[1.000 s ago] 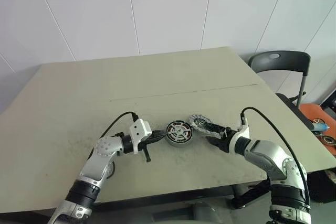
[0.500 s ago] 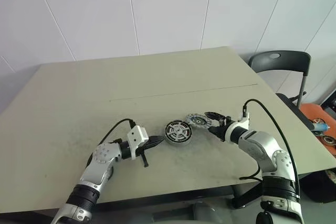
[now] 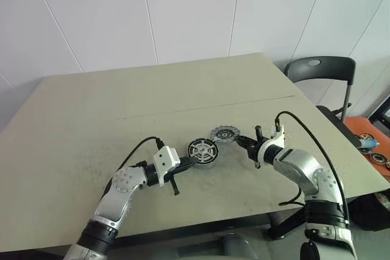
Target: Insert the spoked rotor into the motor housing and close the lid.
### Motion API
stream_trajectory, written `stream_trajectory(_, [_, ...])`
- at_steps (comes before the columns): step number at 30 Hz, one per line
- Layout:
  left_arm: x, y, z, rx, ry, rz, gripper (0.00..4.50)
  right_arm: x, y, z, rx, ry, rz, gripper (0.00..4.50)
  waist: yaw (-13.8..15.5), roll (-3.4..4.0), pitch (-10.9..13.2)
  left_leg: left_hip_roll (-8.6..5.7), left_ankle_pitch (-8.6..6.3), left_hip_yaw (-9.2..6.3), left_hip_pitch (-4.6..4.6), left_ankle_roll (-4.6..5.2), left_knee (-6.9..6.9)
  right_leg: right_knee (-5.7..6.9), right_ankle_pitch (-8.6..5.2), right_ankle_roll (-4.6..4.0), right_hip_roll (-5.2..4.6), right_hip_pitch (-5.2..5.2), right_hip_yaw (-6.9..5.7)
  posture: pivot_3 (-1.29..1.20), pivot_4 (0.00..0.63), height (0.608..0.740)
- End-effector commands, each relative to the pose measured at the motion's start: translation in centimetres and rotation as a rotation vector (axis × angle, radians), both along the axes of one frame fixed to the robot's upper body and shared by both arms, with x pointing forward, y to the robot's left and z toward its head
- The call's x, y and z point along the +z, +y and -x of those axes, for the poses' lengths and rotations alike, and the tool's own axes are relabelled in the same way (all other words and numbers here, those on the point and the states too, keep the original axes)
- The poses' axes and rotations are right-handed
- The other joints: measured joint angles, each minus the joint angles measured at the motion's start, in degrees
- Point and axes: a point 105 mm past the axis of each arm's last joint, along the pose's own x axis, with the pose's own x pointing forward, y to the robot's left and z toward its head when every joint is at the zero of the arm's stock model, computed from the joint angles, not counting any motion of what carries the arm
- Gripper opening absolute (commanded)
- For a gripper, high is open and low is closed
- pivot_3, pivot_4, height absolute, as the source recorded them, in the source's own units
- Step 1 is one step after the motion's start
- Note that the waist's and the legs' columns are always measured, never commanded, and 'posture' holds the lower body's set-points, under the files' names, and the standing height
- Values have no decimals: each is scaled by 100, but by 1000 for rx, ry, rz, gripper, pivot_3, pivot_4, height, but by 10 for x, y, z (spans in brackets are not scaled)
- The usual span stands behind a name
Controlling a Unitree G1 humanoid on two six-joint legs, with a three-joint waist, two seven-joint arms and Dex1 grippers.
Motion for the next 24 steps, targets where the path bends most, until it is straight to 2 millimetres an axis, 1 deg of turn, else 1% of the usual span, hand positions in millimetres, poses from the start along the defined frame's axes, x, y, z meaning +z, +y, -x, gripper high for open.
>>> stream_trajectory(1, [9,1,1,-5,-43,2,0,29,-1,-12,63,-192,170,35,10,2,0,0,0,0,0,0,0,-1,0,0,0,0,0,0,0,740])
stream_trajectory(4, [8,4,1,0,-43,1,0,36,0,-16,150,-318,399,35,14,3,0,0,0,-2,-3,0,0,-4,-1,1,2,0,-1,0,0,740])
stream_trajectory(8, [10,3,0,3,-48,2,0,43,11,-16,280,-472,664,35,12,2,0,0,0,-1,-4,0,0,-9,-1,1,1,0,0,0,0,740])
stream_trajectory(10, [13,1,0,3,-51,4,0,44,18,-14,342,-546,780,35,11,3,0,0,0,-2,-4,0,0,-9,-1,1,1,0,-1,0,0,740])
stream_trajectory(12, [15,-1,0,2,-54,6,0,46,25,-11,389,-615,859,35,11,1,1,0,0,-3,-4,-1,0,-9,-1,2,1,0,-1,0,0,740])
stream_trajectory(16, [23,-5,0,1,-61,9,0,48,42,-1,545,-802,1070,35,9,-3,2,0,0,-3,-4,-1,0,-9,-1,2,1,-1,-1,0,0,740])
stream_trajectory(19, [26,-6,0,3,-61,8,0,47,48,8,628,-892,1104,35,10,-9,4,0,0,-4,-4,-1,-1,-10,-2,3,1,-1,-2,0,0,740])
stream_trajectory(24, [28,-3,-4,7,-56,4,0,42,43,13,681,-1002,1172,35,4,-26,15,0,0,-4,-4,-2,-1,-10,-3,2,1,-1,-2,0,0,740])
